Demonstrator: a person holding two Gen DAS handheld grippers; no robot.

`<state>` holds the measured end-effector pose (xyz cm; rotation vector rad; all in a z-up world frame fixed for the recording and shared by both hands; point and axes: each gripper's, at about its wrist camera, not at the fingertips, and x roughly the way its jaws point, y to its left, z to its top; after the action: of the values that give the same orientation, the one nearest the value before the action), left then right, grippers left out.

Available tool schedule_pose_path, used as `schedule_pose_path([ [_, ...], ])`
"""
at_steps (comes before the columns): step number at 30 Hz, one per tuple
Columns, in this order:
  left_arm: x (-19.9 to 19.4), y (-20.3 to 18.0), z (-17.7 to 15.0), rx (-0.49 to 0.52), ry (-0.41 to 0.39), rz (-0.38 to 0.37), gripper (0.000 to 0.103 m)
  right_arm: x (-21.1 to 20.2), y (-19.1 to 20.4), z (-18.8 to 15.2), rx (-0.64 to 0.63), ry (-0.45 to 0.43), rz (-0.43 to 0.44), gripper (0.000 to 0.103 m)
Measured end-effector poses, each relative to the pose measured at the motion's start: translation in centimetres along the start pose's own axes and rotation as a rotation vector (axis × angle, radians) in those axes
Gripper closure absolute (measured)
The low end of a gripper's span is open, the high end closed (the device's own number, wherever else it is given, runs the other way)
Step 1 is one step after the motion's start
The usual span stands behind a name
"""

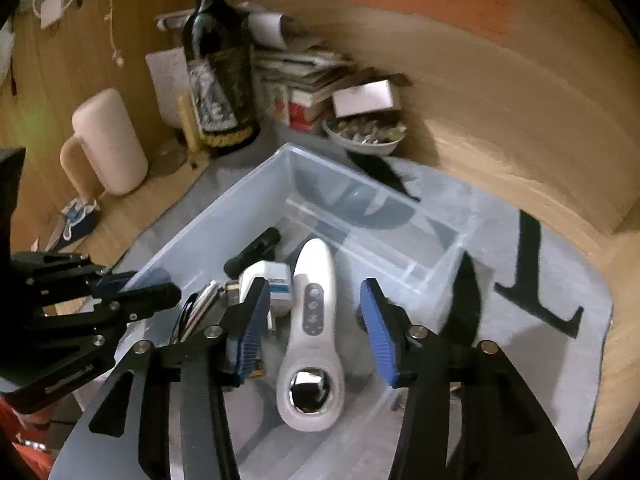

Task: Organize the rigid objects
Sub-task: 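Grasp the white plug adapter with the right tool and carry it over the box, then release the plug adapter into the box and move the right tool to the keys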

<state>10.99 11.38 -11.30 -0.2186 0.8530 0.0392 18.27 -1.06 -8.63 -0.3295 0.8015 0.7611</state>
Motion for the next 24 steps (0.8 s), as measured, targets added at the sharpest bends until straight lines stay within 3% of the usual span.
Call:
schedule_pose_path([
  [5, 0.0, 0.0, 0.0, -0.002, 0.000, -0.001, 0.093, -1.8, -1.8, 0.2, 0.037, -0.041, -0.037, 0.055],
  [8, 0.0, 0.0, 0.0, 0.000, -0.001, -0.001, 0.093, -3.1, -3.2, -0.1, 0.065, -0.076, -0.075, 0.044],
  [15, 0.0, 0.0, 0.0, -0.001, 0.000, -0.002, 0.093, -5.5, -6.6, -1.2, 0.120, -0.103, -0.168, 0.044],
  [19, 0.0, 0.0, 0.0, -0.001, 0.000, -0.002, 0.093, -5.7, -8.6, -2.6, 0.168, -0.087, -0.206, 0.031],
  [24, 0.0, 0.0, 0.0, -0.002, 0.000, -0.002, 0.093, -3.8, -9.6, -4.9, 0.175, 0.003, -0.229, 0.031],
])
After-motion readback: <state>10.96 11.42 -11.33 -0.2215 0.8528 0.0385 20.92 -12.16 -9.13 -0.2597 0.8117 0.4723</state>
